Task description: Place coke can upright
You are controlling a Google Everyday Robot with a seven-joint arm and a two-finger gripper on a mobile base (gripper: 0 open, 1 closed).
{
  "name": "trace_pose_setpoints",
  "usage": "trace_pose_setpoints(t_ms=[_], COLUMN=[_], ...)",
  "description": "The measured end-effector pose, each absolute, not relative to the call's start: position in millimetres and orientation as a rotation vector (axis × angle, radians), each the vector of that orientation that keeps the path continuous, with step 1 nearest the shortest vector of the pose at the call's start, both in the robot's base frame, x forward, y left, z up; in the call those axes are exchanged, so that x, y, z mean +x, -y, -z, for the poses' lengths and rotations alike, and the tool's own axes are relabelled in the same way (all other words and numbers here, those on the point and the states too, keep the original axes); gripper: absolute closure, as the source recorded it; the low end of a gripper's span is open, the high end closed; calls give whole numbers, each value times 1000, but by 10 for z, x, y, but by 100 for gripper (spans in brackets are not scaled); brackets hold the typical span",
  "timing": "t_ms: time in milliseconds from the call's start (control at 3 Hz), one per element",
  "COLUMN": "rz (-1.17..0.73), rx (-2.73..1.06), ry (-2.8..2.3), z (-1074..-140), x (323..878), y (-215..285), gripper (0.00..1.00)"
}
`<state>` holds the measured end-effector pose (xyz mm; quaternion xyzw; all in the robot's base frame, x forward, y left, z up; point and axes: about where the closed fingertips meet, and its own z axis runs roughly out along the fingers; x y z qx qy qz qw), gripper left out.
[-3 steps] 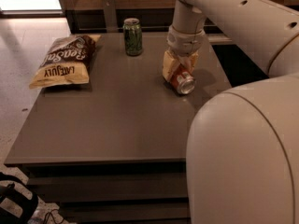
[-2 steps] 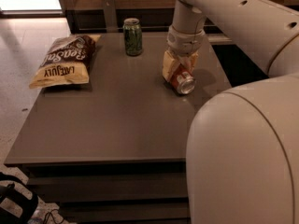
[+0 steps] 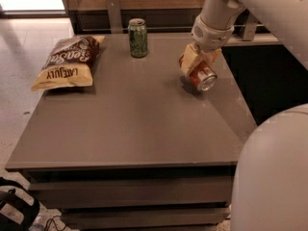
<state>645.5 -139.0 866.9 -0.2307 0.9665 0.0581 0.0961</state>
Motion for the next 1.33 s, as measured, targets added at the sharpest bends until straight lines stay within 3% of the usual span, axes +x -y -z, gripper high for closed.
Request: trace_pose_setpoints(t_ms=[667, 1333], rz=[-409, -544], rx=[-750, -906], ry=[-2560, -2215], z=[-9113, -9463], x=[6472, 6489], y=[1954, 2135], gripper=[100, 100])
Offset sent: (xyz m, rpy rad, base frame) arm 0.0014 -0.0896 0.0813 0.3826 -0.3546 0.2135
